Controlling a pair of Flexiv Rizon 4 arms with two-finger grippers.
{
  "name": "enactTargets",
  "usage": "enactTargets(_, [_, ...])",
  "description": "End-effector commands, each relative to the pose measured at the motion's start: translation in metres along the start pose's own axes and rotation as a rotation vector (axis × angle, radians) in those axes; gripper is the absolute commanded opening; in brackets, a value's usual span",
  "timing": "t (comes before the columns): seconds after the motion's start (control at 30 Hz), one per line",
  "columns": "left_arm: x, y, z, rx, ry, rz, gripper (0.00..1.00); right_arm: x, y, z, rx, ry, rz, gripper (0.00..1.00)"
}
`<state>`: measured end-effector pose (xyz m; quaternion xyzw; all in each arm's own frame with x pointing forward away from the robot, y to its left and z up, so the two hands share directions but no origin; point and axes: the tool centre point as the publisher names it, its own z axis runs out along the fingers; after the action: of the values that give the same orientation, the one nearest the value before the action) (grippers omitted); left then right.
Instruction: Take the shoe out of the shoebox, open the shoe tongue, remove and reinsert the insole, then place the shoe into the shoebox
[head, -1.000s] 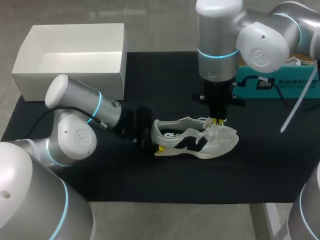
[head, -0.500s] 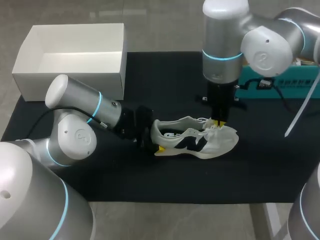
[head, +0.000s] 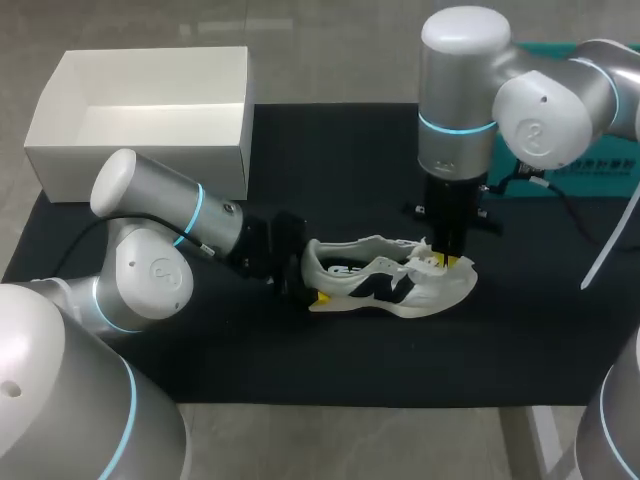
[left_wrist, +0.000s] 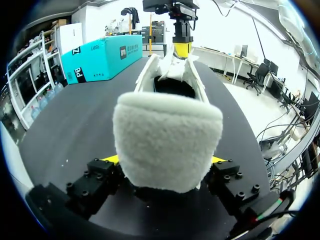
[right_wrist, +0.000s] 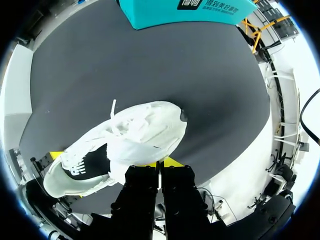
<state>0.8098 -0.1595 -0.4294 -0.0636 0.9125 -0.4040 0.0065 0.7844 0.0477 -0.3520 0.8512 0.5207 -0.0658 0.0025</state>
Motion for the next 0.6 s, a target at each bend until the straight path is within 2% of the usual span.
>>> enactTargets(0.03, [-0.001,0.001,0.001,-0.002,0.000,0.000,0.00,-0.004,0.003,0.011,0.016,0.005,0.011,0.00])
enactTargets(0.33, [-0.001,0.001,0.001,-0.002,0.000,0.000,0.00,-0.007,0.006,0.025,0.052,-0.005,0.010,0.00])
enactTargets(0.37, [-0.001,0.001,0.001,-0.002,0.000,0.000,0.00,-0.007,0.006,0.026,0.056,-0.002,0.010,0.07])
enactTargets(0.4, [-0.001,0.001,0.001,-0.002,0.000,0.000,0.00,-0.007,0.006,0.027,0.058,-0.001,0.010,0.38])
enactTargets(0.43, [-0.001,0.001,0.001,-0.002,0.000,0.000,0.00,-0.008,0.006,0.026,0.059,0.000,0.010,0.50])
enactTargets(0.47, [-0.001,0.001,0.001,-0.002,0.000,0.000,0.00,-0.010,0.005,0.024,0.058,0.003,0.014,1.00])
enactTargets(0.6, [-0.001,0.001,0.001,-0.002,0.000,0.000,0.00,-0.017,0.001,0.011,0.040,-0.007,0.037,1.00])
